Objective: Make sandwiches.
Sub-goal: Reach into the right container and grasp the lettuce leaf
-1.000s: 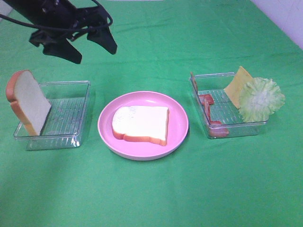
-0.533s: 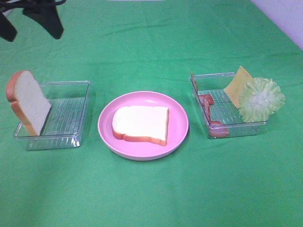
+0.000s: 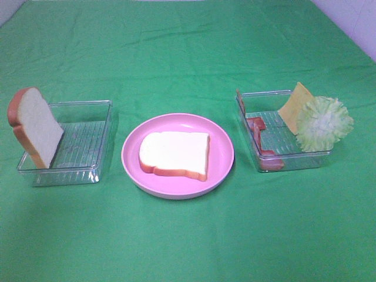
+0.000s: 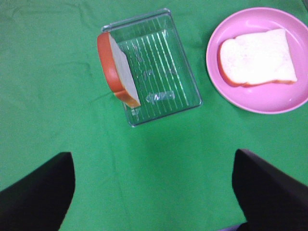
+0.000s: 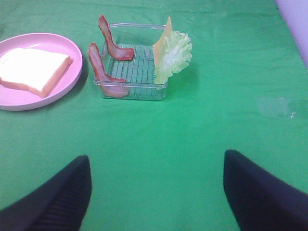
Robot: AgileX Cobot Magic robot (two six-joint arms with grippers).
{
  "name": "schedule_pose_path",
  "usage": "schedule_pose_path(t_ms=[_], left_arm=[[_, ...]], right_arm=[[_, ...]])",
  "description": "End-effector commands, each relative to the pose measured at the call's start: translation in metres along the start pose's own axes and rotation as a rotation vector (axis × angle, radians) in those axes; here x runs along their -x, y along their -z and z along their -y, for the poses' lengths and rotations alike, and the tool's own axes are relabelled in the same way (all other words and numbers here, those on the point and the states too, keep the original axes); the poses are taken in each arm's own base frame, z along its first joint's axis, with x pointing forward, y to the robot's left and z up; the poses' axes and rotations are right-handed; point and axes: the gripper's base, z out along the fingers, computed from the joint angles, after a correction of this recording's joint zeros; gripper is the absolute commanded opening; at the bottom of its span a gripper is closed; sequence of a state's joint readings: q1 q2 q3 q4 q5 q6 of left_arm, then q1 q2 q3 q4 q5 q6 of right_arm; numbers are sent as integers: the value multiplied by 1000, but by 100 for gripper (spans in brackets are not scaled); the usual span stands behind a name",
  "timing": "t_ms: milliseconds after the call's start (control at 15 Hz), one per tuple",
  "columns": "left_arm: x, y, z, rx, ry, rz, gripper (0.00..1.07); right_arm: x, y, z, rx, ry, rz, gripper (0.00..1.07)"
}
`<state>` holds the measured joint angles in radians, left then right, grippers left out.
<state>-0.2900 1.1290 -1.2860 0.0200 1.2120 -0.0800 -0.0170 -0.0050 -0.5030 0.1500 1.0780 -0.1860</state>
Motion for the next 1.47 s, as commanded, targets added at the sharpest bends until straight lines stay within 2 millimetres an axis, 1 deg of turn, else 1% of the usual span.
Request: schedule_pose_path(t_ms=[67,267,333,533,600,667,800,933,1000,1067,1133,1200,1333,1400,1467], left_arm=[[-35,6,-2,-3,-4,-5,84],[-84,13,-5,-19,1,57,84],[-93,14,-5,-19,1,67,84],[-143,19,-9,-23,1,118,84],[-177,27,-12,-26,-2,163,84],[-184,30,-13,-24,-2,188,84],[-211,40,-18,-7,-6,293,84],[-230,48,-22,23,-23,393,84],[-233,49,-23,29,-32,409,84],[-241,52,-24,38,-60,426,84],[-249,54,-25,46,-78,440,84],[-257,57,-26,48,-75,472,84],[-257,47,-26,47,-72,444,84],[-257,43,-25,43,-62,429,84],[-257,33,-25,38,-42,406,84]], right_arm=[[0,2,0,-6,9,23,73],[0,2,0,-6,9,23,73],[0,2,0,-6,9,23,73],[0,2,0,-6,9,24,73],[1,2,0,-7,10,28,73],[1,2,0,-7,8,27,73],[3,-1,0,-4,2,1,73],[10,-9,2,3,-41,-55,73],[13,-11,3,4,-60,-73,73],[19,-16,4,11,-94,-107,73],[29,-21,6,12,-124,-137,73],[50,-37,12,5,-202,-218,71],[73,-59,19,-14,-316,-304,66],[77,-66,20,-16,-332,-335,65],[91,-79,24,-18,-345,-388,64]])
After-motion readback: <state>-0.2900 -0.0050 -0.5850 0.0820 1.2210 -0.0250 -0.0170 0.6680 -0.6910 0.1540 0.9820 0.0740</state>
